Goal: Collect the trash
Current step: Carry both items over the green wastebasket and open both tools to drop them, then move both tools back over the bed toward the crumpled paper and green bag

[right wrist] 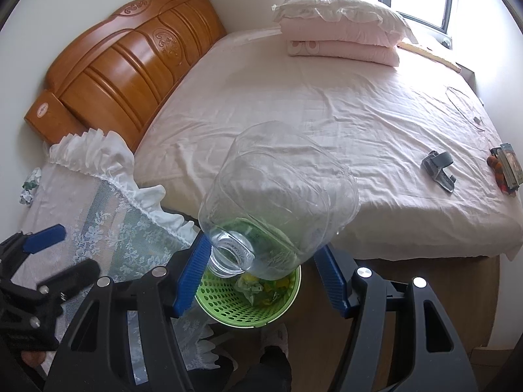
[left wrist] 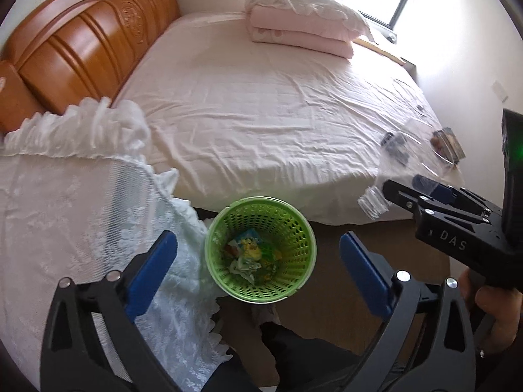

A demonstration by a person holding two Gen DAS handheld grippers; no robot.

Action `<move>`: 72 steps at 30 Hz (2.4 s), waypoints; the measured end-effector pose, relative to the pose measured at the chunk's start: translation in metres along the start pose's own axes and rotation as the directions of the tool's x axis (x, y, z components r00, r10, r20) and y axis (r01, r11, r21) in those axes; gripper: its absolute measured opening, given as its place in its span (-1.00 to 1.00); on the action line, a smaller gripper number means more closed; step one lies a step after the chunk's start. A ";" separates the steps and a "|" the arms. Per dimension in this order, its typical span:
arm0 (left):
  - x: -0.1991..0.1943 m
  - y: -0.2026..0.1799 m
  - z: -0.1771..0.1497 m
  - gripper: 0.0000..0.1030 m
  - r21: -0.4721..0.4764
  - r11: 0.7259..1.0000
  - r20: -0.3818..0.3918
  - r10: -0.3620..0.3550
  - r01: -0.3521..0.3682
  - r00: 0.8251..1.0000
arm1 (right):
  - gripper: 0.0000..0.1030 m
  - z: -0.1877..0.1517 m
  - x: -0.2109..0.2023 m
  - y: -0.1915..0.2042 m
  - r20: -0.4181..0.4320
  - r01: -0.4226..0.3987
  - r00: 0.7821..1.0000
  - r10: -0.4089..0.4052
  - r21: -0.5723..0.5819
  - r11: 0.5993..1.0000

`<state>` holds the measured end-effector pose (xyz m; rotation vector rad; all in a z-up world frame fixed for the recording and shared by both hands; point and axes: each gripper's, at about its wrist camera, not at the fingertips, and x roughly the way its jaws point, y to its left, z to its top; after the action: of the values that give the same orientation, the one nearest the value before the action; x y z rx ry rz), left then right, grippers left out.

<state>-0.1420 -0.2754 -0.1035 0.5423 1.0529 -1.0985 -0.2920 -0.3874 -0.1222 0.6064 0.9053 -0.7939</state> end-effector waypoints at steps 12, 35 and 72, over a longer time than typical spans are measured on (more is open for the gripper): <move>-0.025 0.042 -0.012 0.85 -0.100 0.994 0.030 0.055 -0.051 0.998 | 0.35 -0.009 0.020 0.029 -0.085 -0.070 0.994 0.065 -0.057 0.996; -0.036 0.074 -0.031 0.85 -0.172 0.982 0.041 0.091 -0.082 0.995 | 0.96 -0.019 0.028 0.045 -0.161 -0.044 0.986 0.031 -0.076 0.996; -0.142 0.383 -0.157 0.85 -0.701 0.607 -0.053 0.478 -0.373 0.877 | 0.96 0.000 0.087 0.469 -0.313 -0.421 0.906 0.284 -0.605 0.676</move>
<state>0.1302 0.0666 -0.0953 0.0762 1.0470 -0.2426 0.1212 -0.1485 -0.1362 0.2036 1.1262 -0.0170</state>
